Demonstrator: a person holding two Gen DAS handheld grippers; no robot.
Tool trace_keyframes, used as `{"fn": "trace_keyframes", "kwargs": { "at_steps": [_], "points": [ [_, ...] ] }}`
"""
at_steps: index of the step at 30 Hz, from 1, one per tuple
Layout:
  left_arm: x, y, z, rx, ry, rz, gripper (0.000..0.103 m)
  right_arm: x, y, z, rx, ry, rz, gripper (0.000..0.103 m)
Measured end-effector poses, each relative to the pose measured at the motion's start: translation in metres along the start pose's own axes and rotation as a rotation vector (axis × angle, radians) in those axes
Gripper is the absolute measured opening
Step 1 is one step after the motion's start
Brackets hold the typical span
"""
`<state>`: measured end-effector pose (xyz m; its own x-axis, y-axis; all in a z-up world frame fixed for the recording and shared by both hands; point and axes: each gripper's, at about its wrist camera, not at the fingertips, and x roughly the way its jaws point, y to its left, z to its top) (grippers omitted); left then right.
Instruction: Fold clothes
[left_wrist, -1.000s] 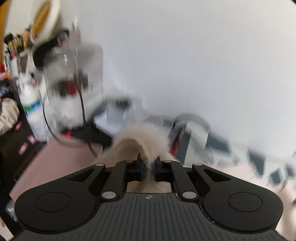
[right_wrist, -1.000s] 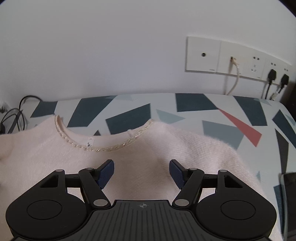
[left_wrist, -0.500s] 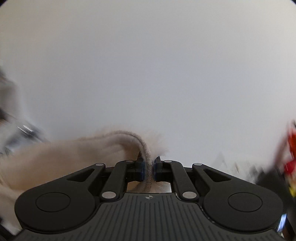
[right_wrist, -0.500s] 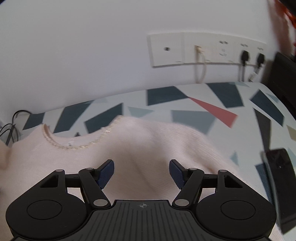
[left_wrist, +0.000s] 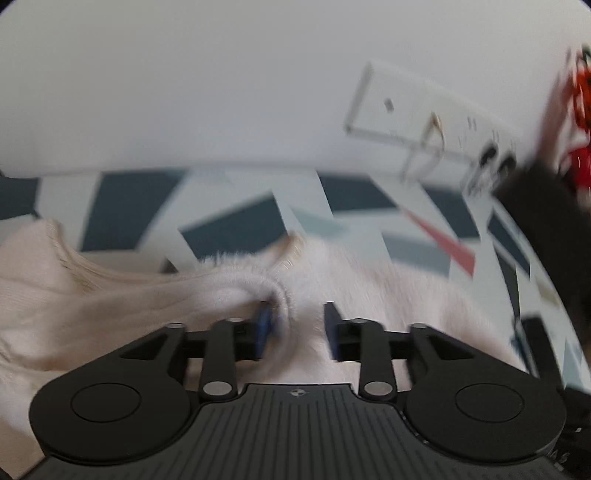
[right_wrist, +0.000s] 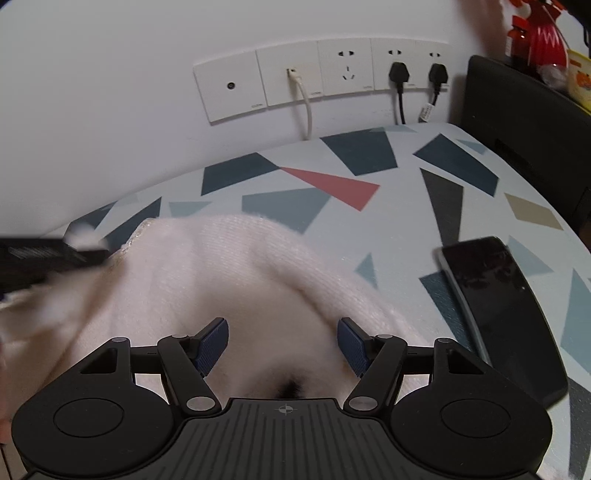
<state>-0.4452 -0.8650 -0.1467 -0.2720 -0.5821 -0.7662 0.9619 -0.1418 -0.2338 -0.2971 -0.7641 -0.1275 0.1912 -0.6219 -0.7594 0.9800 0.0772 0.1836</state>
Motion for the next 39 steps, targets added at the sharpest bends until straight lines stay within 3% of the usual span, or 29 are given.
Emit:
{"fn": "trace_keyframes", "kwargs": {
  "at_steps": [2,5,10,13,18,21,23,27,29,31,32,33,39],
  "points": [
    [-0.015,-0.006,0.002,0.032,-0.017,-0.031,0.068,-0.002,0.001,0.0,-0.001,0.0,0.003,0.063],
    [-0.053,-0.013,0.018,0.11,-0.109,-0.091,0.082,-0.003,0.008,0.0,-0.01,0.004,0.015,0.063],
    [-0.14,0.002,0.052,0.168,-0.253,-0.161,0.082,-0.005,0.028,0.002,-0.048,0.013,0.037,0.063],
    [-0.19,0.055,0.056,0.056,-0.322,-0.148,0.083,-0.005,0.048,0.006,-0.076,0.01,0.074,0.064],
    [-0.254,0.159,0.025,-0.187,-0.353,-0.057,0.083,-0.006,0.107,0.007,-0.187,-0.003,0.202,0.064],
    [-0.277,0.206,-0.012,-0.295,-0.329,0.003,0.084,-0.004,0.151,0.005,-0.275,-0.01,0.295,0.068],
    [-0.276,0.223,-0.035,-0.299,-0.286,0.074,0.084,0.0,0.183,0.001,-0.343,-0.019,0.341,0.072],
    [-0.252,0.235,-0.075,-0.21,-0.154,0.228,0.084,0.011,0.242,-0.008,-0.473,-0.026,0.399,0.079],
    [-0.233,0.231,-0.086,-0.133,-0.091,0.254,0.084,0.018,0.262,-0.014,-0.535,-0.013,0.392,0.078],
    [-0.213,0.224,-0.094,-0.042,-0.045,0.293,0.084,0.022,0.27,-0.02,-0.604,-0.019,0.342,0.05],
    [-0.205,0.219,-0.096,0.002,-0.031,0.304,0.084,0.02,0.265,-0.02,-0.607,-0.023,0.326,0.026],
    [-0.195,0.213,-0.098,0.048,-0.015,0.317,0.084,0.014,0.254,-0.019,-0.583,-0.026,0.322,0.018],
    [-0.149,0.189,-0.113,0.264,0.035,0.389,0.082,-0.021,0.179,-0.013,-0.425,-0.038,0.291,0.011]
  ]
}}
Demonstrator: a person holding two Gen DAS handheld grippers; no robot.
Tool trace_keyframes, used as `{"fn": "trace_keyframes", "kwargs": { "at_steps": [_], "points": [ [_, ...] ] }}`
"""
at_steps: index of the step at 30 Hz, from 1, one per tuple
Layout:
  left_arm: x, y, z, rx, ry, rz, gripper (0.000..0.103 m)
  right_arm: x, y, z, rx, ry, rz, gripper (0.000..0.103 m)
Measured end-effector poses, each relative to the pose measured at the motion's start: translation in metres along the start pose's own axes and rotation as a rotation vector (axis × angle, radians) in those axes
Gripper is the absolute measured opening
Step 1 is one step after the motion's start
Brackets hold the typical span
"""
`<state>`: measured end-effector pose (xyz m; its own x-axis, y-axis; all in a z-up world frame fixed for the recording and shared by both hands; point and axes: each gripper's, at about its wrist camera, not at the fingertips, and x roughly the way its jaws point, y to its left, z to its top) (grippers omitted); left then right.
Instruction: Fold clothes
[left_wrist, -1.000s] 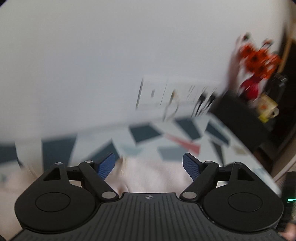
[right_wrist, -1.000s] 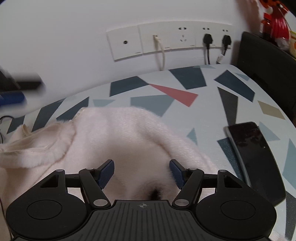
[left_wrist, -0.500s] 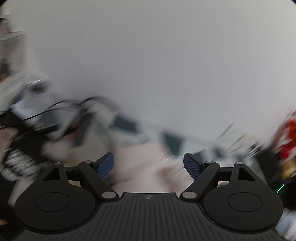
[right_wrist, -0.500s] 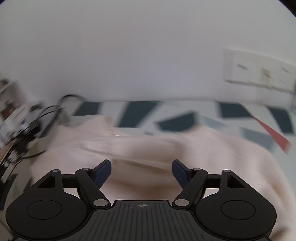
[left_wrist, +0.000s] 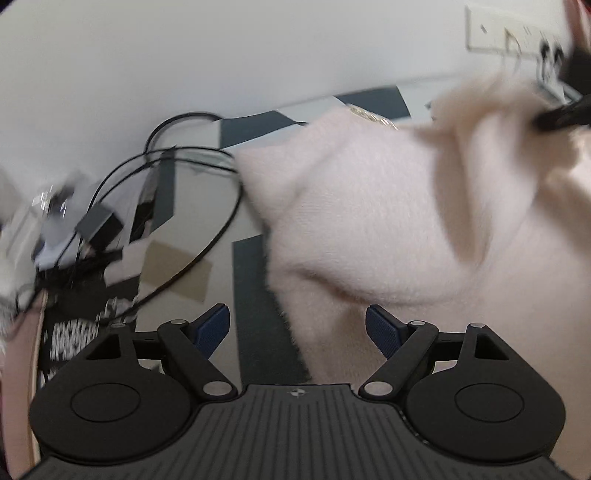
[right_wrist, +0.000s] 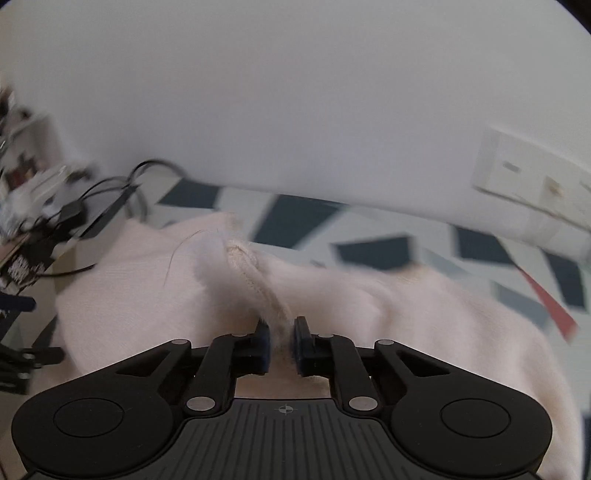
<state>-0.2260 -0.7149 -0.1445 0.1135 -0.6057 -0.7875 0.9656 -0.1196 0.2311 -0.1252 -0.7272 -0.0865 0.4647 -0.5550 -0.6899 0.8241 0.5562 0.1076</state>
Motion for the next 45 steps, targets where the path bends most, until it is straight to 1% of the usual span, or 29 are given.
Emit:
{"fn": "trace_keyframes", "kwargs": {
  "at_steps": [2,4,5,7,8,9,10,11,12,15,16,17,18,23,25,26,30,31,32,34,35,36,38,40,41,42,43,44,45],
  "points": [
    [0.007,0.002,0.001,-0.012,-0.011,0.015,0.081,-0.022,-0.021,-0.018,0.068,0.01,-0.022,0.01],
    [0.013,0.004,0.001,-0.026,-0.021,0.028,0.08,-0.037,-0.039,-0.04,0.134,0.044,-0.04,0.01],
    [0.014,0.008,0.001,-0.042,-0.024,0.025,0.076,-0.041,-0.046,-0.052,0.157,0.072,-0.048,0.01],
    [0.017,0.014,0.002,-0.074,-0.029,0.02,0.076,-0.043,-0.053,-0.073,0.181,0.143,-0.06,0.011],
    [0.018,0.018,0.002,-0.089,-0.032,0.016,0.075,-0.043,-0.054,-0.082,0.186,0.176,-0.064,0.014],
    [0.019,0.019,0.001,-0.097,-0.032,0.011,0.075,-0.044,-0.055,-0.088,0.19,0.207,-0.07,0.023],
    [0.019,0.019,0.001,-0.094,-0.034,0.013,0.075,-0.046,-0.055,-0.091,0.192,0.221,-0.082,0.028],
    [0.019,0.019,0.0,-0.091,-0.037,0.016,0.075,-0.049,-0.055,-0.091,0.194,0.224,-0.096,0.036],
    [0.018,0.018,-0.001,-0.086,-0.041,0.02,0.075,-0.053,-0.054,-0.09,0.197,0.213,-0.104,0.041],
    [0.014,0.015,-0.001,-0.071,-0.055,0.031,0.075,-0.064,-0.052,-0.074,0.212,0.147,-0.077,0.05],
    [0.014,0.014,-0.001,-0.066,-0.06,0.034,0.075,-0.066,-0.05,-0.067,0.213,0.129,-0.062,0.053],
    [0.013,0.013,-0.001,-0.062,-0.063,0.038,0.075,-0.065,-0.046,-0.061,0.206,0.116,-0.039,0.058],
    [0.013,0.012,-0.001,-0.058,-0.066,0.041,0.075,-0.064,-0.039,-0.056,0.191,0.105,-0.021,0.059],
    [0.011,0.016,-0.001,-0.093,-0.07,0.043,0.074,-0.061,-0.014,-0.039,0.125,0.056,-0.036,0.06],
    [0.012,0.019,-0.002,-0.116,-0.067,0.035,0.074,-0.065,-0.013,-0.038,0.109,0.063,-0.057,0.062],
    [0.012,0.019,-0.003,-0.123,-0.066,0.034,0.074,-0.067,-0.015,-0.039,0.104,0.08,-0.074,0.064],
    [0.013,0.019,-0.005,-0.139,-0.069,0.035,0.074,-0.071,-0.031,-0.051,0.115,0.206,-0.171,0.064],
    [0.012,0.019,-0.005,-0.142,-0.07,0.034,0.074,-0.075,-0.032,-0.054,0.119,0.219,-0.186,0.064],
    [0.012,0.02,-0.005,-0.146,-0.072,0.033,0.074,-0.08,-0.031,-0.055,0.12,0.214,-0.18,0.064],
    [0.011,0.021,-0.006,-0.153,-0.072,0.031,0.074,-0.092,-0.025,-0.051,0.118,0.175,-0.139,0.064],
    [0.011,0.021,-0.006,-0.154,-0.072,0.03,0.074,-0.097,-0.019,-0.045,0.116,0.148,-0.107,0.068],
    [0.011,0.021,-0.006,-0.152,-0.072,0.033,0.074,-0.099,-0.013,-0.039,0.109,0.125,-0.076,0.076],
    [0.011,0.02,-0.006,-0.146,-0.071,0.037,0.074,-0.087,0.002,-0.033,0.075,0.104,-0.039,0.08],
    [0.011,0.019,-0.006,-0.14,-0.071,0.041,0.074,-0.061,0.014,-0.034,0.032,0.134,-0.061,0.076],
    [0.011,0.019,-0.006,-0.139,-0.069,0.039,0.073,-0.046,0.018,-0.038,0.014,0.169,-0.087,0.07],
    [0.011,0.019,-0.006,-0.139,-0.068,0.038,0.073,-0.032,0.019,-0.045,0.006,0.209,-0.118,0.054],
    [0.011,0.02,-0.006,-0.138,-0.068,0.035,0.072,-0.021,0.016,-0.053,0.007,0.254,-0.153,0.041],
    [0.011,0.02,-0.006,-0.138,-0.067,0.031,0.071,-0.013,0.011,-0.061,0.024,0.288,-0.188,0.014],
    [0.012,0.021,-0.006,-0.139,-0.063,0.025,0.07,-0.014,0.0,-0.069,0.07,0.296,-0.206,0.014]
  ]
}}
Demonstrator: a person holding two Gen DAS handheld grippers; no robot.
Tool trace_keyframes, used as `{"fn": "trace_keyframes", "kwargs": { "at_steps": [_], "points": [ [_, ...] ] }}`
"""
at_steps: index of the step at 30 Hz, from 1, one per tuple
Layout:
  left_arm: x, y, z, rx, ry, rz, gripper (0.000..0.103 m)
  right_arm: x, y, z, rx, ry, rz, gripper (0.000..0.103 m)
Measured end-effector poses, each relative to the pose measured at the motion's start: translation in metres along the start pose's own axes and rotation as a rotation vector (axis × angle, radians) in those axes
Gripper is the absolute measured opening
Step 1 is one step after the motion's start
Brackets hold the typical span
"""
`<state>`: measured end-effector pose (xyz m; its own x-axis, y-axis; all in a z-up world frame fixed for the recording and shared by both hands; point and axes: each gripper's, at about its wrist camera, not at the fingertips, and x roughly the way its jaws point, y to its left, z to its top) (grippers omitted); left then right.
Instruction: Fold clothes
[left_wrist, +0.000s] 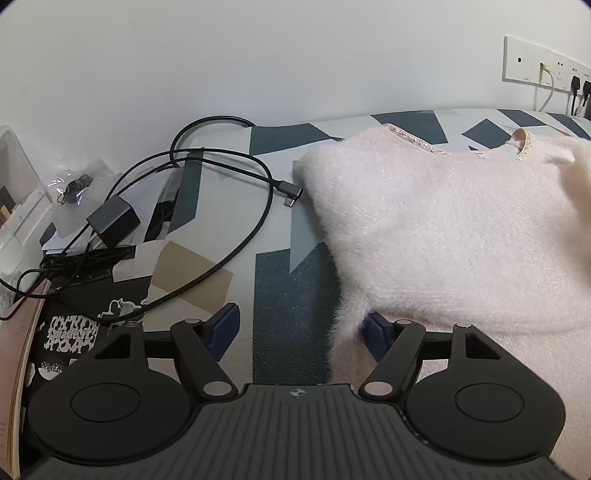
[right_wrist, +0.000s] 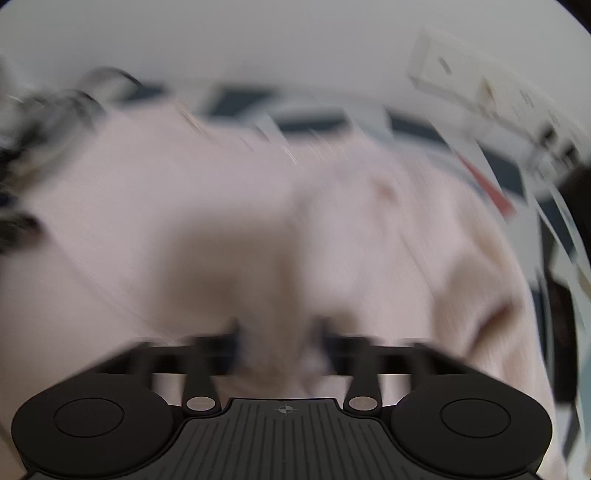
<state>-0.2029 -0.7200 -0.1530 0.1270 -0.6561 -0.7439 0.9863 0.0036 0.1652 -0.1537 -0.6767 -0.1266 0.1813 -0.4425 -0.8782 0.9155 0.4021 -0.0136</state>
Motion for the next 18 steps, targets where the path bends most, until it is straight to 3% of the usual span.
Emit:
{"fn": "trace_keyframes", "kwargs": {
  "at_steps": [3,5,10,14,18],
  "points": [
    [0.002,0.002,-0.002,-0.011,0.011,-0.013,0.07,-0.008,-0.035,-0.015,0.172,-0.003,0.042,0.013],
    [0.004,0.003,-0.003,-0.016,0.016,-0.019,0.07,-0.01,-0.048,-0.023,0.219,0.021,0.056,0.016],
    [0.003,0.009,0.0,-0.002,0.058,-0.065,0.073,-0.029,-0.054,-0.017,0.18,0.0,0.048,0.047],
    [-0.011,0.029,0.008,-0.041,0.099,-0.181,0.073,-0.047,-0.063,0.012,0.184,-0.105,0.097,0.072],
    [-0.028,0.053,0.027,-0.159,0.079,-0.263,0.078,-0.03,-0.071,0.047,0.192,-0.156,0.107,0.087]
  ]
}}
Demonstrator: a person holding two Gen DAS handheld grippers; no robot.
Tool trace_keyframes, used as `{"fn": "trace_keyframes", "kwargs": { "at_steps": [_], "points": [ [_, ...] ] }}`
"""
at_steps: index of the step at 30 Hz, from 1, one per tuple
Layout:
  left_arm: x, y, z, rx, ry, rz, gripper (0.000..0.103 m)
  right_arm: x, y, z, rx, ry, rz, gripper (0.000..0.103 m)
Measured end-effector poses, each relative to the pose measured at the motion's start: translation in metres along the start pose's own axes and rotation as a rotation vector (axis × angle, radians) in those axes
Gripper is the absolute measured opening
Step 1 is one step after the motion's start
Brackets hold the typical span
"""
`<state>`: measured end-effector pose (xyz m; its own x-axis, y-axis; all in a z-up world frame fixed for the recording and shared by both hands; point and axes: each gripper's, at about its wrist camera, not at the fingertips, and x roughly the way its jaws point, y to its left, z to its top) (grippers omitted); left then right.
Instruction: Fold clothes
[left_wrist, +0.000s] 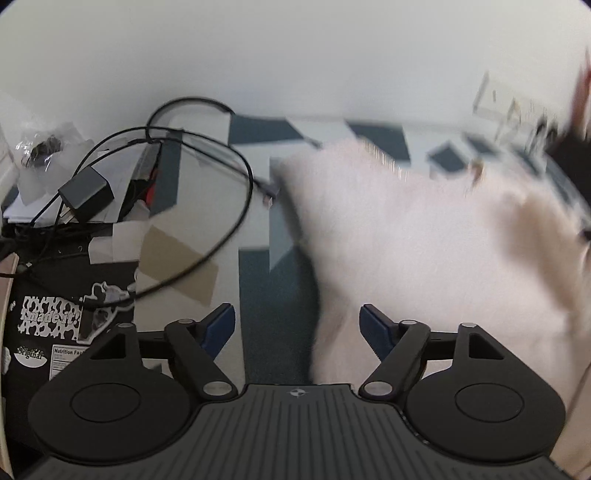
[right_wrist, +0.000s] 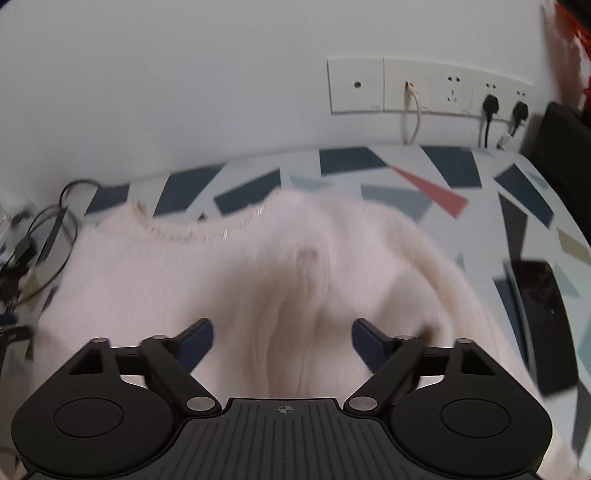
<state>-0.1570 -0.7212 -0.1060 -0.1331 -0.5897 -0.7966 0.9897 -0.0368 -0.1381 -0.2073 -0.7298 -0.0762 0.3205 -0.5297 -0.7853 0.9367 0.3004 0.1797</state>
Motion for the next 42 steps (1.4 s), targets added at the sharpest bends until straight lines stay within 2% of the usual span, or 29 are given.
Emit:
{"fn": "trace_keyframes", "kwargs": {
  "at_steps": [3,7,8,10,11,12,13,14,15,17,19,23,26,27,28,29,30,31,32,33,38,42],
  "points": [
    [0.011,0.002,0.026,-0.07,-0.024,-0.002,0.081,0.035,-0.005,0.012,0.011,0.013,-0.055,0.087],
    [0.062,-0.022,0.055,-0.03,-0.003,0.09,0.081,0.074,-0.013,0.011,0.044,0.065,-0.086,0.08],
    [0.075,-0.028,0.062,-0.02,0.004,0.113,0.081,0.08,-0.015,0.009,0.051,0.074,-0.088,0.073],
    [0.099,-0.036,0.069,-0.008,0.035,0.167,0.081,0.086,-0.018,0.008,0.065,0.071,-0.087,0.068],
    [0.11,-0.038,0.071,-0.005,0.048,0.192,0.08,0.088,-0.019,0.007,0.073,0.066,-0.085,0.06],
    [0.116,-0.037,0.072,-0.014,0.046,0.195,0.077,0.089,-0.019,0.008,0.072,0.06,-0.082,0.048],
    [0.117,-0.034,0.072,-0.036,0.034,0.17,0.057,0.088,-0.018,0.011,0.063,0.053,-0.078,0.04],
    [0.117,-0.031,0.072,-0.06,0.024,0.143,0.021,0.087,-0.017,0.013,0.055,0.046,-0.074,0.025],
    [0.115,-0.028,0.073,-0.095,0.023,0.103,0.011,0.087,-0.015,0.016,0.044,0.04,-0.066,0.014],
    [0.108,-0.029,0.073,-0.093,0.0,0.125,0.009,0.088,-0.007,0.025,0.012,0.018,-0.05,0.012],
    [0.098,-0.029,0.068,-0.084,-0.043,0.153,0.008,0.091,0.002,0.035,-0.033,-0.024,-0.045,0.011],
    [0.086,-0.013,0.059,-0.17,-0.09,0.186,0.008,0.106,0.017,0.064,-0.078,-0.078,-0.02,0.011],
    [0.1,-0.005,0.059,-0.19,-0.058,0.184,0.01,0.131,0.021,0.077,-0.107,-0.054,-0.048,0.011],
    [0.105,-0.004,0.06,-0.193,-0.049,0.186,0.013,0.137,0.021,0.077,-0.115,-0.047,-0.057,0.012],
    [0.106,-0.005,0.061,-0.19,-0.048,0.208,0.02,0.141,0.02,0.076,-0.122,-0.044,-0.064,0.013],
    [0.107,-0.007,0.063,-0.186,-0.046,0.229,0.035,0.145,0.018,0.074,-0.129,-0.041,-0.071,0.018],
    [0.108,-0.008,0.064,-0.183,-0.046,0.248,0.042,0.143,0.015,0.073,-0.122,-0.046,-0.076,0.03],
    [0.102,-0.008,0.065,-0.18,-0.064,0.25,0.055,0.137,0.011,0.071,-0.104,-0.057,-0.081,0.037],
    [0.097,-0.009,0.066,-0.178,-0.082,0.251,0.059,0.13,0.007,0.069,-0.085,-0.069,-0.085,0.048],
    [0.091,-0.01,0.067,-0.17,-0.097,0.239,0.059,0.121,0.002,0.066,-0.058,-0.08,-0.078,0.051],
    [0.069,-0.028,0.067,-0.075,-0.096,0.163,0.06,0.056,-0.025,0.032,0.08,-0.125,-0.048,0.053],
    [0.065,-0.058,0.053,0.044,-0.058,0.103,0.063,-0.001,-0.06,-0.014,0.17,-0.158,-0.125,0.053]
  ]
}}
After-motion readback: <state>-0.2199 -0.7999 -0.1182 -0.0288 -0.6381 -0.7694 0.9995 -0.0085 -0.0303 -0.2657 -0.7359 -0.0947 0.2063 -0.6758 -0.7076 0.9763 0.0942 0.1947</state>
